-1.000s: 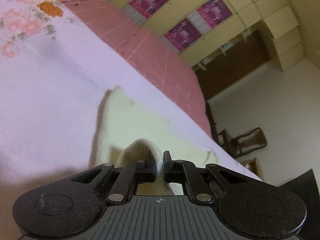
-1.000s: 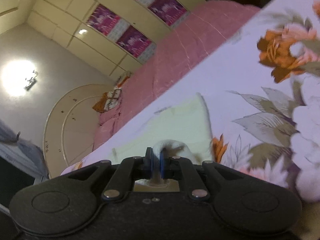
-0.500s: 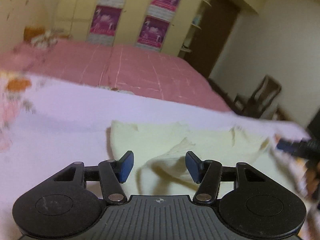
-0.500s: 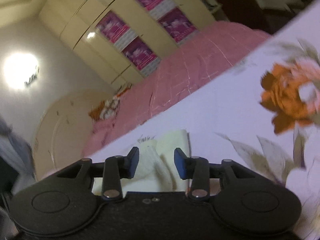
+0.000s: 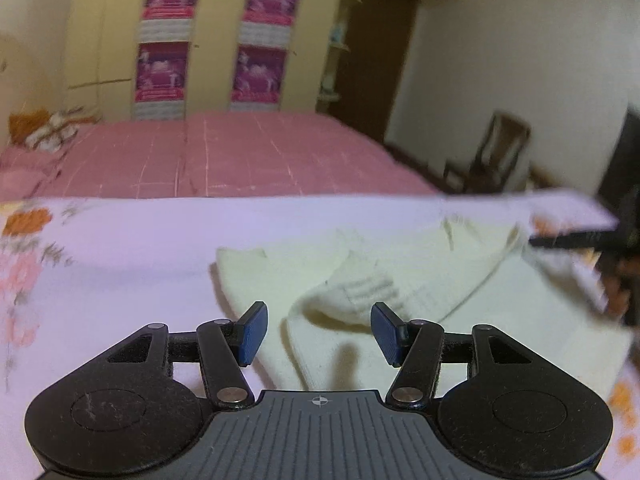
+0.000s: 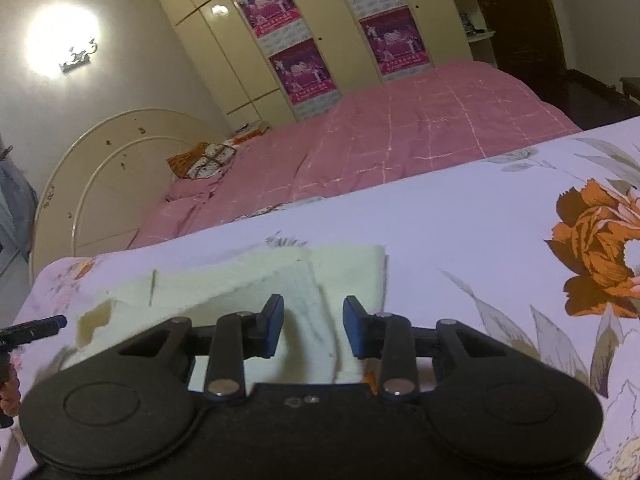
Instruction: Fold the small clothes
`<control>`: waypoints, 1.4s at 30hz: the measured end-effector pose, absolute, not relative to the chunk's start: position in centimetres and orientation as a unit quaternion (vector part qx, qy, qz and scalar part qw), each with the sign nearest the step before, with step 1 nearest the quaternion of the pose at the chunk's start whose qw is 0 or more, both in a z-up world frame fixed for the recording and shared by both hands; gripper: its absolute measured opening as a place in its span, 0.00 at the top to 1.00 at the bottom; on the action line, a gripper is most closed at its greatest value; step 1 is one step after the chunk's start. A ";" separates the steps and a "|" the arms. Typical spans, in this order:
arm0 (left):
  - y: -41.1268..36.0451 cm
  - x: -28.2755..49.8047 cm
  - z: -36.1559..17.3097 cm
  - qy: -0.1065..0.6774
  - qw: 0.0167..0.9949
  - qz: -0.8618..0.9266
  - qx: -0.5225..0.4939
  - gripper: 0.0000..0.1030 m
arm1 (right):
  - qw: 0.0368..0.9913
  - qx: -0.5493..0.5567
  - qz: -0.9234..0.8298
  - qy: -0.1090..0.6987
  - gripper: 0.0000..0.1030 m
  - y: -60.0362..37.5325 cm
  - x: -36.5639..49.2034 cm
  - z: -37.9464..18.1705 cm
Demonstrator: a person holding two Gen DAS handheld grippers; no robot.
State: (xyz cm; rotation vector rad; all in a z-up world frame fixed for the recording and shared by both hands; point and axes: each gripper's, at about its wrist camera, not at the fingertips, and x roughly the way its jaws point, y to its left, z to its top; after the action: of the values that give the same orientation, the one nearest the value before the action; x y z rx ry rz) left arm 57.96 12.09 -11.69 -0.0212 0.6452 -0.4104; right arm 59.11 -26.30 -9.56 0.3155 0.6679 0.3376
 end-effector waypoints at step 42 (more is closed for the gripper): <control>9.8 62.6 -13.6 0.320 0.939 -0.104 -0.065 0.85 | 0.941 0.056 0.112 0.313 0.96 -24.1 63.7 -10.9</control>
State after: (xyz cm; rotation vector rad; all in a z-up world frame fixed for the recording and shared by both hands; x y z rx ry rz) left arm 62.64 9.79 -13.64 -0.1317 0.6533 -0.2121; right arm 63.65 -24.06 -10.89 0.1141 0.6392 0.2283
